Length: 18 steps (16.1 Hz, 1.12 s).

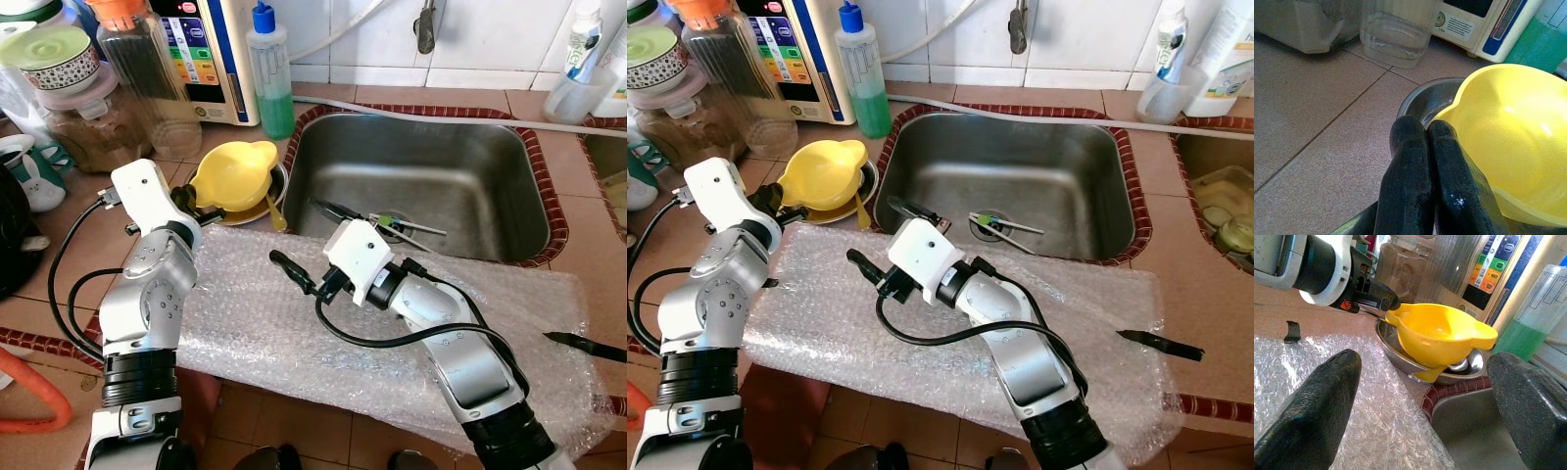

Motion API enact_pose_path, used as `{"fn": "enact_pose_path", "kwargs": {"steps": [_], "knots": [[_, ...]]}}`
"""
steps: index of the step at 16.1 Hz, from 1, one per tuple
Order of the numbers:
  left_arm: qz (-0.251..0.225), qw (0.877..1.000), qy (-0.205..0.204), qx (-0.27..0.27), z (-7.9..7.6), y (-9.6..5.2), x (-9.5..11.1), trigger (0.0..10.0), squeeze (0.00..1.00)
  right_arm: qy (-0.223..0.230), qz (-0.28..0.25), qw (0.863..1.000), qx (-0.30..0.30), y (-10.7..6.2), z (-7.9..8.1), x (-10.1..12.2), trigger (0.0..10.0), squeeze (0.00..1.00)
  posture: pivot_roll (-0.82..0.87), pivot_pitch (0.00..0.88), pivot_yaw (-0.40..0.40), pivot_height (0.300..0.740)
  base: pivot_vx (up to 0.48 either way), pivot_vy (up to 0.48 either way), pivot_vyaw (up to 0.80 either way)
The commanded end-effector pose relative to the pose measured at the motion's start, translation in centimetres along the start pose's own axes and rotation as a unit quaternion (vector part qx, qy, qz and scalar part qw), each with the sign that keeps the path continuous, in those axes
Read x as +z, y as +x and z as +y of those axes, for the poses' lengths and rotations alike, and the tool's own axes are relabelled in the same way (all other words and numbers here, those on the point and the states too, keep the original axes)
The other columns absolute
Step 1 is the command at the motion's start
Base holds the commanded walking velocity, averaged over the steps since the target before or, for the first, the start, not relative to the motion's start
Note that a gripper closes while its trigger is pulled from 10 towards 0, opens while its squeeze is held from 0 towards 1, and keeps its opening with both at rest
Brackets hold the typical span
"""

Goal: Kitchen organization

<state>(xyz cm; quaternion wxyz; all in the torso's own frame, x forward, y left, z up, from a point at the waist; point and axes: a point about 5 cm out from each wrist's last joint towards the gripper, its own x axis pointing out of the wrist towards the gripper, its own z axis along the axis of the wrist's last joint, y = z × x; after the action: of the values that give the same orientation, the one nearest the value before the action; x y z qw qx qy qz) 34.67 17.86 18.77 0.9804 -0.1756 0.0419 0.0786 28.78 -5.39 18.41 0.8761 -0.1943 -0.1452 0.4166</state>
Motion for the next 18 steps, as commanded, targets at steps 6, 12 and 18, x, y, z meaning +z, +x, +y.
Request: {"fn": "enact_pose_path", "kwargs": {"steps": [6,12,18], "knots": [[-0.067,0.997,-0.028,-0.011,-0.1,-0.3,1.9,0.0,0.00,0.001,-0.006,1.000,-0.001,0.1,0.0,0.1,10.0,0.00,-0.17,0.145,0.116,0.740,0.000,0.000,0.00],[-0.083,0.995,-0.036,-0.031,-0.8,-0.4,2.1,6.4,0.45,-0.003,-0.006,1.000,-0.003,0.1,-0.1,0.1,10.0,0.00,-0.18,0.146,0.117,0.740,0.000,0.000,0.00],[-0.060,0.996,-0.052,-0.025,-1.2,0.1,1.8,10.0,1.00,-0.005,-0.006,1.000,-0.002,0.1,-0.1,0.1,10.0,0.00,-0.18,0.150,0.117,0.740,0.000,0.000,0.00]]}}
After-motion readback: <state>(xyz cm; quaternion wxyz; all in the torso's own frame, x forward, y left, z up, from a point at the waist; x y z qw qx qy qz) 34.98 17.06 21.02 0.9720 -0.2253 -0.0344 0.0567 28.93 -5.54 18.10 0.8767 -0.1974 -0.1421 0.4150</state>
